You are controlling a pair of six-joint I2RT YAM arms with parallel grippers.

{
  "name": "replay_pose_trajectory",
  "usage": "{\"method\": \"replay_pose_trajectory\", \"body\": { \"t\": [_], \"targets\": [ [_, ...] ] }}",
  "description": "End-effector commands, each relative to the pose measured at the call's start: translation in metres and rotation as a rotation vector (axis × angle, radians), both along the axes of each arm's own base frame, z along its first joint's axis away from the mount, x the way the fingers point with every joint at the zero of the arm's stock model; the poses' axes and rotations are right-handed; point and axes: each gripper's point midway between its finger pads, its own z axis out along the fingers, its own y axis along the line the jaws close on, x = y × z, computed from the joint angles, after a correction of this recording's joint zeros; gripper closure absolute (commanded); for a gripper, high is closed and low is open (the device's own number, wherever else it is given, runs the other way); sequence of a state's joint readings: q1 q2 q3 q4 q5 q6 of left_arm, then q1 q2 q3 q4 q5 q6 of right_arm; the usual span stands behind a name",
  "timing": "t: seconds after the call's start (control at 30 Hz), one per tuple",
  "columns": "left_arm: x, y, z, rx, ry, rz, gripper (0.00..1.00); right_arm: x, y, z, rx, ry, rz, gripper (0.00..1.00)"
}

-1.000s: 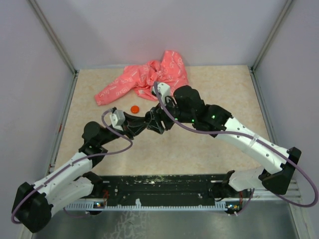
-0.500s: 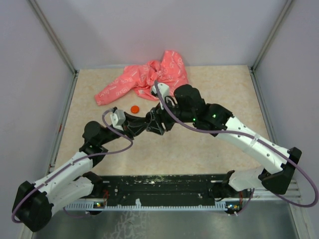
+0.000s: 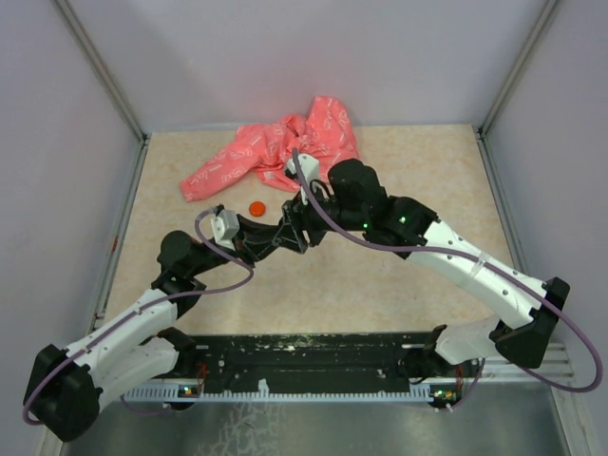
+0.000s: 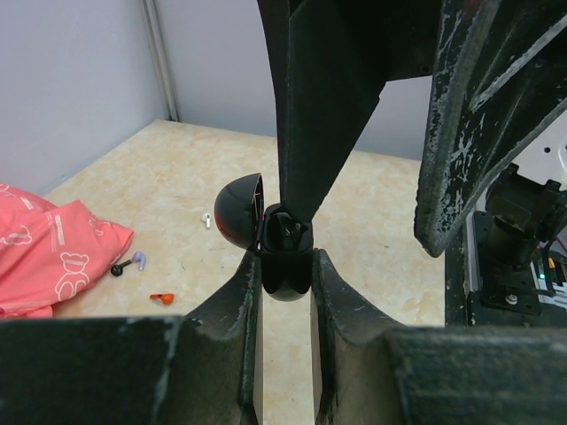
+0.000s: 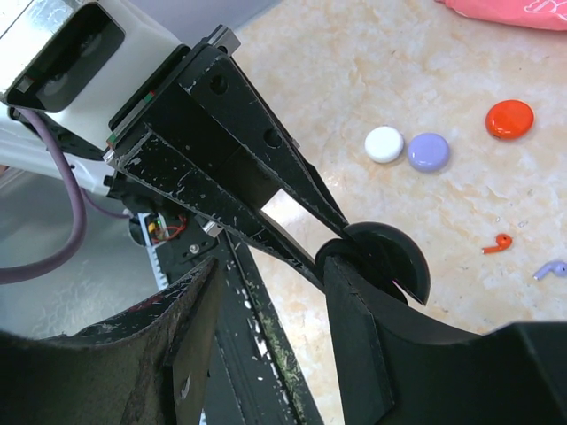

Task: Insert the wireless bluetooth earbuds into the charging case
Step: Place the earbud in the charging case, then move the earbud to the center of the board.

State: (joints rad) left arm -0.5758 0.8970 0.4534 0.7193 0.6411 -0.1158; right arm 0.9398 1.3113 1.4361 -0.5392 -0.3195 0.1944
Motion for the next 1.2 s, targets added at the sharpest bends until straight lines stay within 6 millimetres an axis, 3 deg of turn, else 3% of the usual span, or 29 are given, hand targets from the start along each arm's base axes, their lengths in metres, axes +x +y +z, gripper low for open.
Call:
{"method": "replay_pose_trajectory", "body": {
  "t": [0.0, 0.1, 0.17, 0.3, 0.5, 0.77, 0.97, 1.17],
  "targets": [
    [0.004, 0.003, 0.005, -0.024, 0.004, 0.022, 1.0, 0.005, -0.001, 0.049, 0.118, -0.106, -0.005, 0.5],
    [0.016, 0.006, 0.001, -0.014, 0.048, 0.085, 1.0, 0.022, -0.015, 0.048, 0.094, -0.13, -0.065, 0.5],
    [0.024, 0.01, 0.0, -0.011, 0.069, 0.128, 1.0, 0.043, -0.029, 0.043, 0.064, -0.158, -0.15, 0.5],
    [0.044, 0.023, -0.009, 0.022, 0.124, 0.251, 1.0, 0.098, -0.065, 0.008, -0.069, -0.212, -0.363, 0.5],
    [0.053, 0.031, -0.009, 0.029, 0.13, 0.297, 1.0, 0.16, -0.096, -0.047, -0.133, -0.203, -0.514, 0.51],
    [0.058, 0.039, -0.005, 0.024, 0.12, 0.311, 1.0, 0.234, -0.119, -0.101, -0.16, -0.233, -0.566, 0.55],
    [0.057, 0.037, -0.005, 0.02, 0.121, 0.286, 1.0, 0.285, -0.128, -0.159, -0.275, -0.219, -0.56, 0.57],
    [0.059, 0.039, -0.008, 0.028, 0.121, 0.294, 1.0, 0.318, -0.128, -0.194, -0.332, -0.227, -0.558, 0.59]
  ]
}}
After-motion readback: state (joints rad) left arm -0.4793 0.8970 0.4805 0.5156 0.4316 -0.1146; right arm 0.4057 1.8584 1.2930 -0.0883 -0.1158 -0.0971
